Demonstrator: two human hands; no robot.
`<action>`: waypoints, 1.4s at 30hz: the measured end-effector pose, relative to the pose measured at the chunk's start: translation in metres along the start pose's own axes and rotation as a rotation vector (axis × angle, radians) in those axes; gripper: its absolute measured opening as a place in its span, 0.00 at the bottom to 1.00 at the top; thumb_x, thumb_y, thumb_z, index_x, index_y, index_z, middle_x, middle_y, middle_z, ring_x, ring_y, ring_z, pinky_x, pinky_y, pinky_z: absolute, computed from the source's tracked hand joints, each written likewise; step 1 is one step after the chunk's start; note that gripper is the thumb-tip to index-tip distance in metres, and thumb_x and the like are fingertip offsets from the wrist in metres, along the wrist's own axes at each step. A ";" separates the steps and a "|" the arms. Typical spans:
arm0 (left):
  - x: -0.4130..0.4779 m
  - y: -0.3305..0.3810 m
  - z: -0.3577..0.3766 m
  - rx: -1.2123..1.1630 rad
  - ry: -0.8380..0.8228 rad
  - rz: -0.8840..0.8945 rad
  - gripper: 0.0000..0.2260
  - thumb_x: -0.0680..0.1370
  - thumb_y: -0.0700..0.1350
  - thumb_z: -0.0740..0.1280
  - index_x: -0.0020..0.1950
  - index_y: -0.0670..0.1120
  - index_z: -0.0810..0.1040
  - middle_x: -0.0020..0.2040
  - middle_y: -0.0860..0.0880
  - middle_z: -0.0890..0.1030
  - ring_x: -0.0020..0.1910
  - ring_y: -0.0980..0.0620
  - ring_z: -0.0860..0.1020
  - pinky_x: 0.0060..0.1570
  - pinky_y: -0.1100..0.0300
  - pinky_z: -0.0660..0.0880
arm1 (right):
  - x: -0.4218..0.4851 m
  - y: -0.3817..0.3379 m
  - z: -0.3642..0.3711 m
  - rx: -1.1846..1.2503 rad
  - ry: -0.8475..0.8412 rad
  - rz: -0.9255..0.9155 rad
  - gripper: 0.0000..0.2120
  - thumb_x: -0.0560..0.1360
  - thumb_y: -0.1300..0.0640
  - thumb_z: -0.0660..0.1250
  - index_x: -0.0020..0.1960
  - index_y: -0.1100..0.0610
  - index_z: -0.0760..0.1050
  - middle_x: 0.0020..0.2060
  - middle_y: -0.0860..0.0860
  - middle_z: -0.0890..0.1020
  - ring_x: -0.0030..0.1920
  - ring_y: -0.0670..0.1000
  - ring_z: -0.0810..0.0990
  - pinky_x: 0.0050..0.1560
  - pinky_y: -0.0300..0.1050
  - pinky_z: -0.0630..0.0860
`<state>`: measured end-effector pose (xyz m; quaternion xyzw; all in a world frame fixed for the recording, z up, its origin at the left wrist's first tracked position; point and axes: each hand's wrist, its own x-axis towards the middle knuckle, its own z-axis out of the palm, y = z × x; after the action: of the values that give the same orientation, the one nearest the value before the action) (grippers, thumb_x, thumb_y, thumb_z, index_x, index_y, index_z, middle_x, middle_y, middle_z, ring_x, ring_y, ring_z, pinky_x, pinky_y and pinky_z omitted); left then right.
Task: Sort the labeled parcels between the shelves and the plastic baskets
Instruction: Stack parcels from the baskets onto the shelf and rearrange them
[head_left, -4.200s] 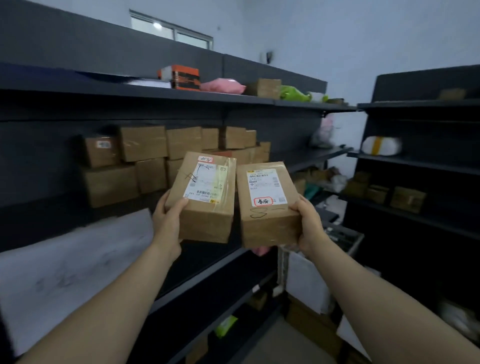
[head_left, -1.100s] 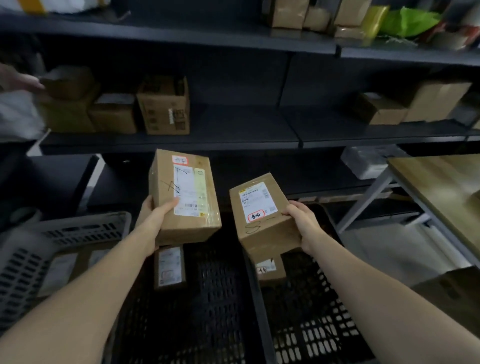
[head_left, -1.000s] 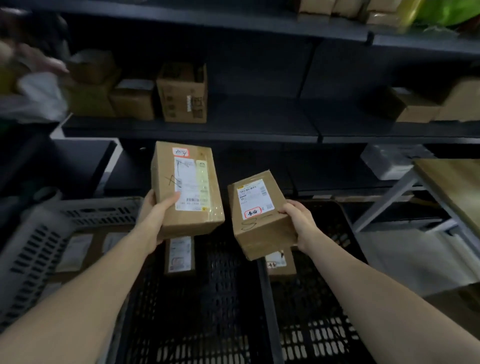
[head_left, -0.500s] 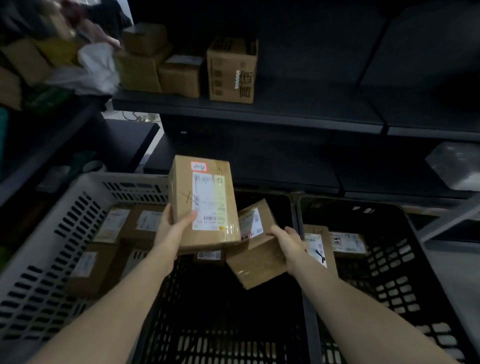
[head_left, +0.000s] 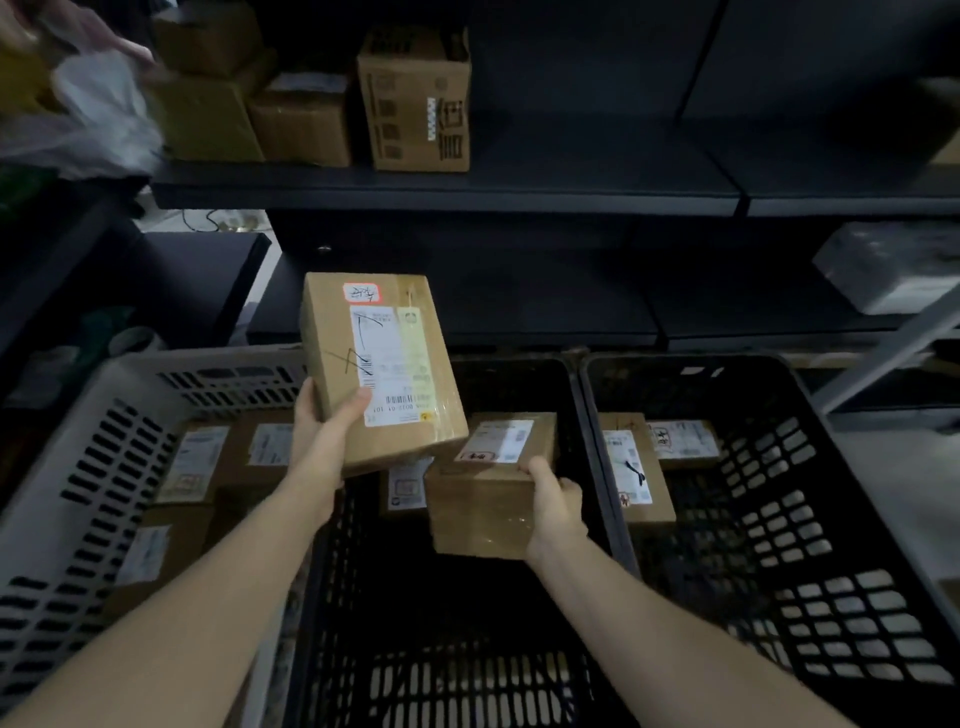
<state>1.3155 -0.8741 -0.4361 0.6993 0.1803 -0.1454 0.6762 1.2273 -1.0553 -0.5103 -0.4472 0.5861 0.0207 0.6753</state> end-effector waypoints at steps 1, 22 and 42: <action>0.004 0.002 -0.002 0.001 -0.007 0.003 0.32 0.76 0.53 0.67 0.76 0.58 0.56 0.64 0.53 0.72 0.51 0.53 0.72 0.44 0.55 0.68 | -0.010 0.007 0.003 0.076 -0.001 -0.003 0.43 0.63 0.41 0.73 0.75 0.45 0.60 0.67 0.58 0.67 0.52 0.61 0.75 0.50 0.58 0.80; 0.084 0.015 -0.030 0.119 -0.285 0.033 0.30 0.74 0.52 0.69 0.73 0.61 0.60 0.63 0.52 0.77 0.54 0.51 0.77 0.49 0.51 0.75 | 0.001 0.068 0.096 0.748 0.128 0.066 0.47 0.69 0.59 0.74 0.75 0.37 0.48 0.67 0.57 0.65 0.55 0.59 0.70 0.52 0.63 0.73; 0.101 -0.011 -0.012 0.095 -0.221 0.107 0.32 0.74 0.50 0.69 0.74 0.59 0.59 0.64 0.52 0.77 0.56 0.52 0.77 0.43 0.59 0.74 | 0.078 0.063 0.107 0.720 -0.025 0.099 0.52 0.64 0.61 0.78 0.75 0.38 0.50 0.60 0.57 0.77 0.57 0.62 0.77 0.50 0.69 0.77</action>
<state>1.3999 -0.8567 -0.4905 0.7188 0.0600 -0.1938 0.6650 1.2993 -0.9886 -0.6192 -0.1518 0.5687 -0.1488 0.7946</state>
